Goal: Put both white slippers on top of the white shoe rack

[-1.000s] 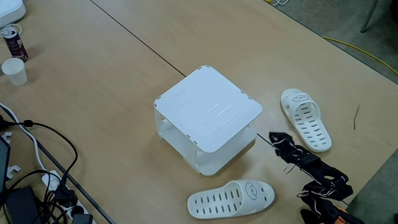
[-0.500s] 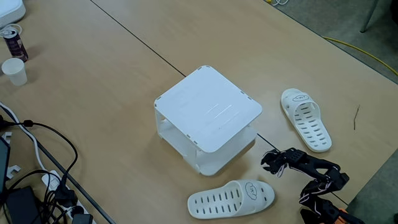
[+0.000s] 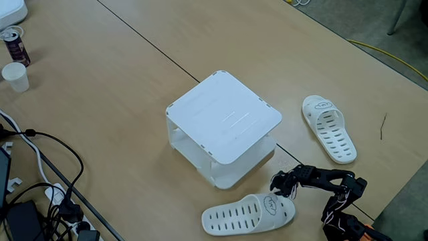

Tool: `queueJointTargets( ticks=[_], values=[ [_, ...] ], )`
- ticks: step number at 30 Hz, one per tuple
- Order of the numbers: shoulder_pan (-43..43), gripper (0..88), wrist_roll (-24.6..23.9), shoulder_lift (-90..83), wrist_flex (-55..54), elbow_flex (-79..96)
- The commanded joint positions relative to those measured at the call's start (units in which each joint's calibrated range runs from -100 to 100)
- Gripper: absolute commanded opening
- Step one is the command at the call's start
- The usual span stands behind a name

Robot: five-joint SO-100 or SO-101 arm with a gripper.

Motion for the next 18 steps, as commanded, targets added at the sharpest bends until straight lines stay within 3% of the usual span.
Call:
queueJointTargets(
  ticks=[1,6,12,18],
  values=[
    [-7.13,0.7,0.42,-0.82,0.30,-1.00],
    [-14.61,0.7,0.42,-0.82,0.04,-2.44],
    [-17.65,0.7,0.42,-1.41,-0.05,-2.62],
    [-11.24,0.7,0.42,-9.99,0.21,0.26]
  ],
)
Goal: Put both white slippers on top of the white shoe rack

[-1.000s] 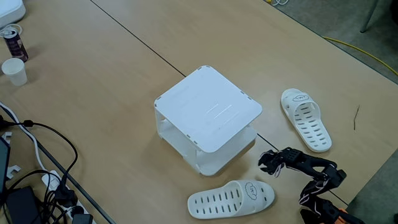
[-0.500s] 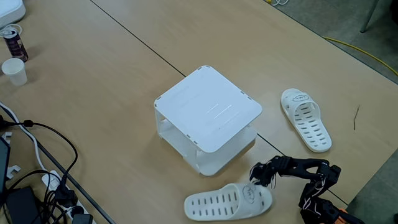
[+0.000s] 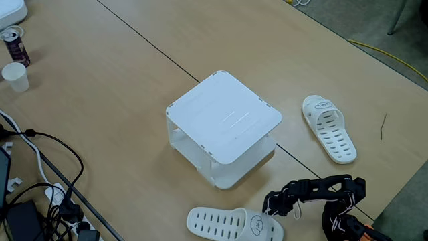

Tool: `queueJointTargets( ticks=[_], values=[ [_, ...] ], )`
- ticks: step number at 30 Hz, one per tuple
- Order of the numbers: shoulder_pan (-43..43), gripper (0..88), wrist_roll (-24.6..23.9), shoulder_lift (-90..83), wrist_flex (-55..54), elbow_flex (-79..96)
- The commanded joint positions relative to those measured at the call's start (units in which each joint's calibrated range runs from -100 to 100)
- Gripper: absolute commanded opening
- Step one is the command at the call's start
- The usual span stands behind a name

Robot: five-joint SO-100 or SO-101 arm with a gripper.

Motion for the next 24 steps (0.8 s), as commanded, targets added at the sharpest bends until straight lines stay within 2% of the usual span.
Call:
queueJointTargets(
  ticks=[1,10,15,24],
  values=[
    [5.03,0.7,0.42,-9.29,0.30,0.99],
    [4.62,1.5,0.42,-27.97,5.13,12.98],
    [-0.31,11.0,0.42,-30.33,5.04,14.52],
    [-10.35,11.2,0.42,-30.41,4.52,14.70]
  ],
)
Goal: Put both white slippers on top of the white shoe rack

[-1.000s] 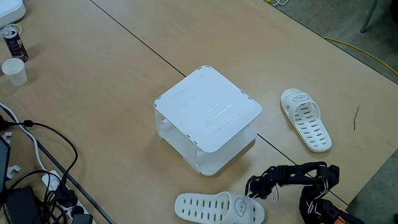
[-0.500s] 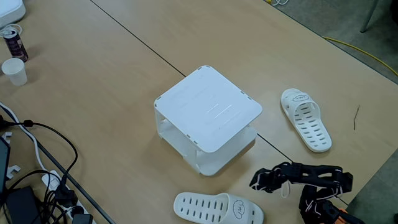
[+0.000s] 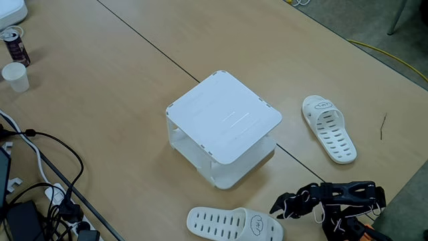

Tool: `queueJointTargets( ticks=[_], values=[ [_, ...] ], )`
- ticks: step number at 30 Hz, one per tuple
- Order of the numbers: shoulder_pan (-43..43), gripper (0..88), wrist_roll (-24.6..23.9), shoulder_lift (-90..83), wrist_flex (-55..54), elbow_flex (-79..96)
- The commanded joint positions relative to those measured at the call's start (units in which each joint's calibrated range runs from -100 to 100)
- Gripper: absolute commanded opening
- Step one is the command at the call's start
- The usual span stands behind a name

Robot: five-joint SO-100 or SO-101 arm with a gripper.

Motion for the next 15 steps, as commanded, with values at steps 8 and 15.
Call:
queueJointTargets(
  ticks=[8,15],
  values=[
    [-8.51,11.8,0.42,-0.70,-5.12,-1.39],
    [-8.43,11.9,0.42,7.54,-18.14,-3.91]
  ],
)
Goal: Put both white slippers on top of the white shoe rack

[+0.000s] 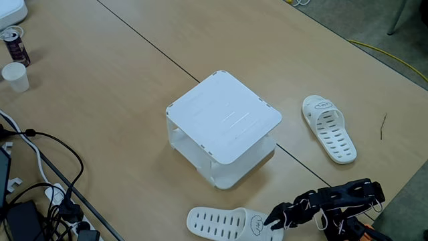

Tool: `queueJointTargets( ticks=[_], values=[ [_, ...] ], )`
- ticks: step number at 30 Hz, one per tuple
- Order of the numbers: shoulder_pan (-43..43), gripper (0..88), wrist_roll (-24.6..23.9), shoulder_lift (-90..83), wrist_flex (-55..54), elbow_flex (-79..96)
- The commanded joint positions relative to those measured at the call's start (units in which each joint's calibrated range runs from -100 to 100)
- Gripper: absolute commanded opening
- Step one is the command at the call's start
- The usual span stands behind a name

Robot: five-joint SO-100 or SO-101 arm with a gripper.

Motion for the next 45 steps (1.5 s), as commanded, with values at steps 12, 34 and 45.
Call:
queueJointTargets(
  ticks=[12,34,45],
  values=[
    [-0.07,11.9,0.42,7.38,-19.85,3.30],
    [1.00,15.2,0.42,-5.32,-6.47,9.80],
    [2.56,16.4,0.42,8.56,-24.59,5.20]
  ],
)
